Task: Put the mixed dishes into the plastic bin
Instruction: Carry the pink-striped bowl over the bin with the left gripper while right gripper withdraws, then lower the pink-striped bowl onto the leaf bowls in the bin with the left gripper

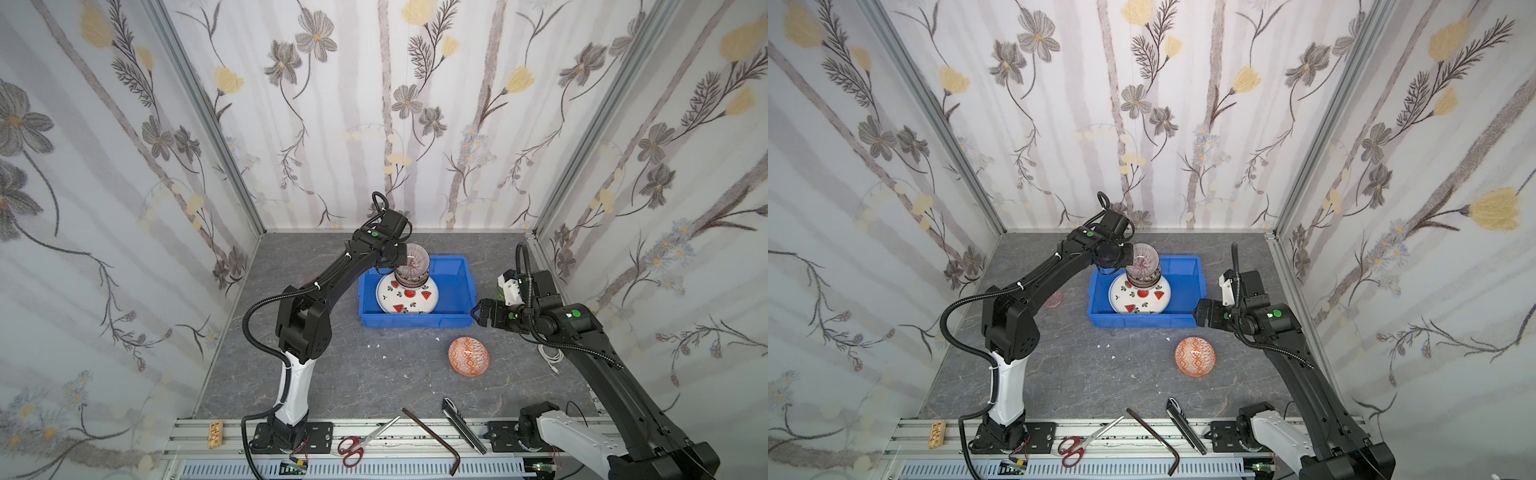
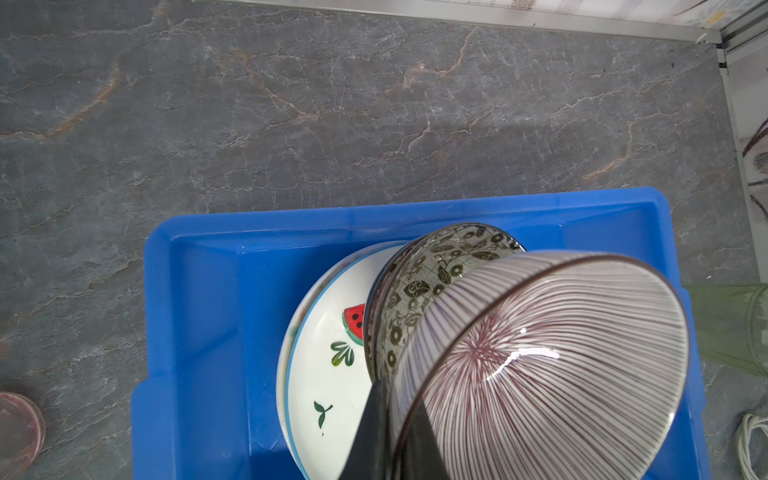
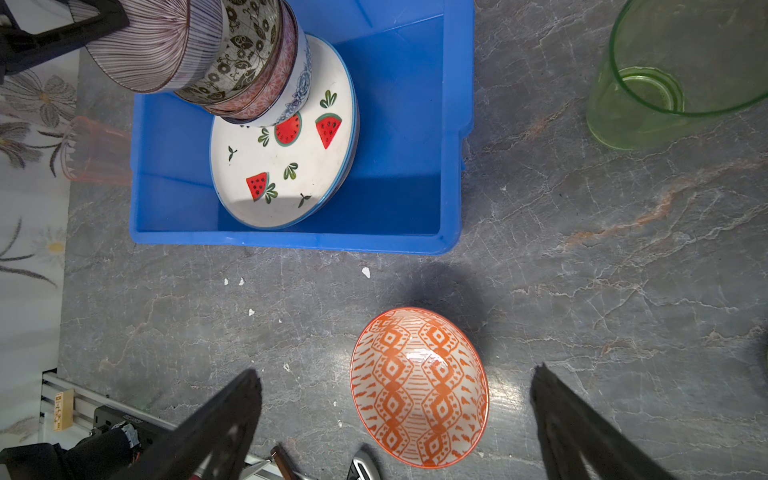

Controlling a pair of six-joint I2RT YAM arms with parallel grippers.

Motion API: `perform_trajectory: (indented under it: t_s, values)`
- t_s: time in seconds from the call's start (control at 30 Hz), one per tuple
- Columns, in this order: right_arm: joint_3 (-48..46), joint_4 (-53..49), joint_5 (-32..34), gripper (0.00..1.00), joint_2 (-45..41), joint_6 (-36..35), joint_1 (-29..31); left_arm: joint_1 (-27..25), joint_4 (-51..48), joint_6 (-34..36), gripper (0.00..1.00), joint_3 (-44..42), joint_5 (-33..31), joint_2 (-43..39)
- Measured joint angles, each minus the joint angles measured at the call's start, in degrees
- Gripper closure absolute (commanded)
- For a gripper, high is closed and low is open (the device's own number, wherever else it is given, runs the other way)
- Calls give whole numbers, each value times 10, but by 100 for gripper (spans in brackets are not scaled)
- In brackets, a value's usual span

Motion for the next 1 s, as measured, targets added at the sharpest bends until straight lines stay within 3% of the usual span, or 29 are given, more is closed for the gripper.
perform_trajectory:
  t_s: [1.0]
  values:
    - [-22,17,-3,0,-1,-6,-13,2,-3,8,100,20,16,41]
